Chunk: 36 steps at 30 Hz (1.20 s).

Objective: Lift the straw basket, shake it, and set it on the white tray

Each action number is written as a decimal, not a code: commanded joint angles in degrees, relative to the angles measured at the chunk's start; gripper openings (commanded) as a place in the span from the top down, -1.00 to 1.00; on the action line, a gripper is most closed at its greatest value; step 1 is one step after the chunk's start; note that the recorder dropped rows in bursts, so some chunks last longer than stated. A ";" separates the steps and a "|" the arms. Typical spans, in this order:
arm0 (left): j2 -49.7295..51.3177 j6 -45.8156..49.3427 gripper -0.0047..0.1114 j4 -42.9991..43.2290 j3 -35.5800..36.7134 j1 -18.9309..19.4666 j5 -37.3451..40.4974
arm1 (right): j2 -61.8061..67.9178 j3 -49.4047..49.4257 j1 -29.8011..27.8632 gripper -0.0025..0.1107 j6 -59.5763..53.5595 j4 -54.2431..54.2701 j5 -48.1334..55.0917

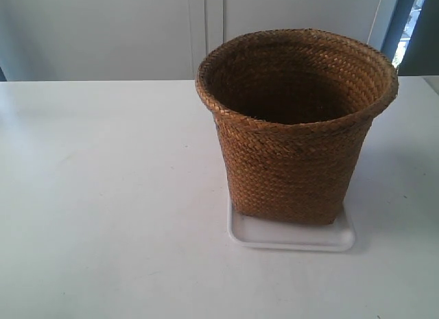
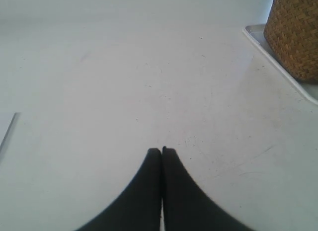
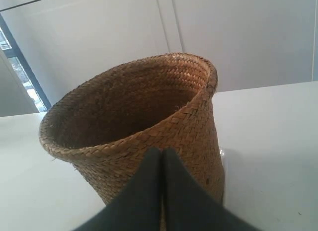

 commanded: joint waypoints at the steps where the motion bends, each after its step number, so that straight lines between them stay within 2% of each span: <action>1: -0.27 -0.47 0.92 -0.85 0.38 0.18 0.32 | -0.31 0.33 -0.09 0.96 0.07 -0.13 0.17; 14: -0.27 -0.36 0.92 -0.85 0.38 0.18 0.32 | -0.31 0.33 -0.09 0.96 0.07 -0.13 0.17; 18: -0.27 -0.36 0.92 -0.85 0.38 0.18 0.32 | -3.28 0.83 -0.09 0.96 -2.44 -5.05 -2.43; 24: -0.27 -0.38 0.92 -0.85 0.38 0.18 0.43 | -7.83 8.43 -0.20 0.96 -4.59 -5.08 -15.20; 31: -0.27 -0.38 0.92 -0.85 0.38 0.18 0.43 | -8.25 18.36 -0.20 0.96 -9.82 -5.08 -21.12; 36: -0.27 -0.38 0.92 -0.85 0.38 0.18 0.43 | -11.58 23.91 -1.81 0.96 -15.15 -5.08 -21.79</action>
